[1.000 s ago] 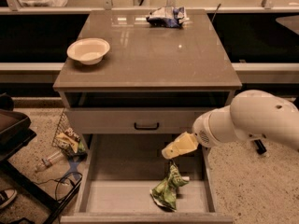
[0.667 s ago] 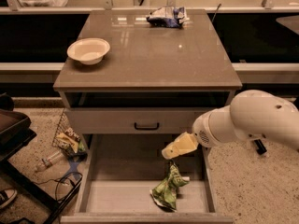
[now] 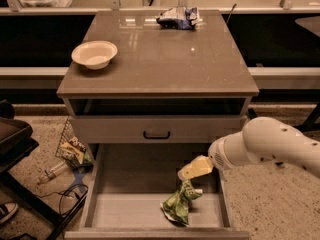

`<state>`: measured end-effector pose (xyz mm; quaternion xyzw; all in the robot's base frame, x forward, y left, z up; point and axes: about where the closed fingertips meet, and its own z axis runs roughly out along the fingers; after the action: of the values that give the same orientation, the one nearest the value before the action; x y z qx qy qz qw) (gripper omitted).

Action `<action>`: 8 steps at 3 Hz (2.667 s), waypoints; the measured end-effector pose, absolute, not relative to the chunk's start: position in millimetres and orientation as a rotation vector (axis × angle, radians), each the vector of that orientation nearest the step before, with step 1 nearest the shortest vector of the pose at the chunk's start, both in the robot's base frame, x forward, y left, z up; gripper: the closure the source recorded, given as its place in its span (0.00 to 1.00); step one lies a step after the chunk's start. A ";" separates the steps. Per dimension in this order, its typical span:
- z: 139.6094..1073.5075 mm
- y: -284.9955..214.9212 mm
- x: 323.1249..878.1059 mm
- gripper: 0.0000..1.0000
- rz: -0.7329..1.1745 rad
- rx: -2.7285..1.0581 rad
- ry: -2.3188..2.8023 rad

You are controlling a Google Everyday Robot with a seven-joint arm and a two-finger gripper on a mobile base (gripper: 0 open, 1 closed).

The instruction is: Pick green jalapeno chip bag from middle drawer and place on counter

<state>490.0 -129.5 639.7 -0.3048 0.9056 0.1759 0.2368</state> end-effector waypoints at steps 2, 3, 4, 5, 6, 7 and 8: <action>547.2 -152.5 477.8 0.00 0.555 -0.785 2.529; 506.3 -157.1 457.6 0.00 0.545 -0.802 2.537; 503.9 -156.7 455.7 0.00 0.543 -0.803 2.537; 486.7 -149.1 461.7 0.00 0.604 -0.786 2.534; 454.8 -132.9 481.3 0.00 0.699 -0.768 2.532; 431.2 -118.6 495.8 0.00 0.759 -0.767 2.533; 414.8 -104.7 501.5 0.16 0.781 -0.801 2.536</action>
Offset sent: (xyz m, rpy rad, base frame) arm -0.0193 -0.0393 -0.1392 0.0474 0.0746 -0.0280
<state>501.5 -104.7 414.8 -0.2840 0.8994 0.2768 0.1838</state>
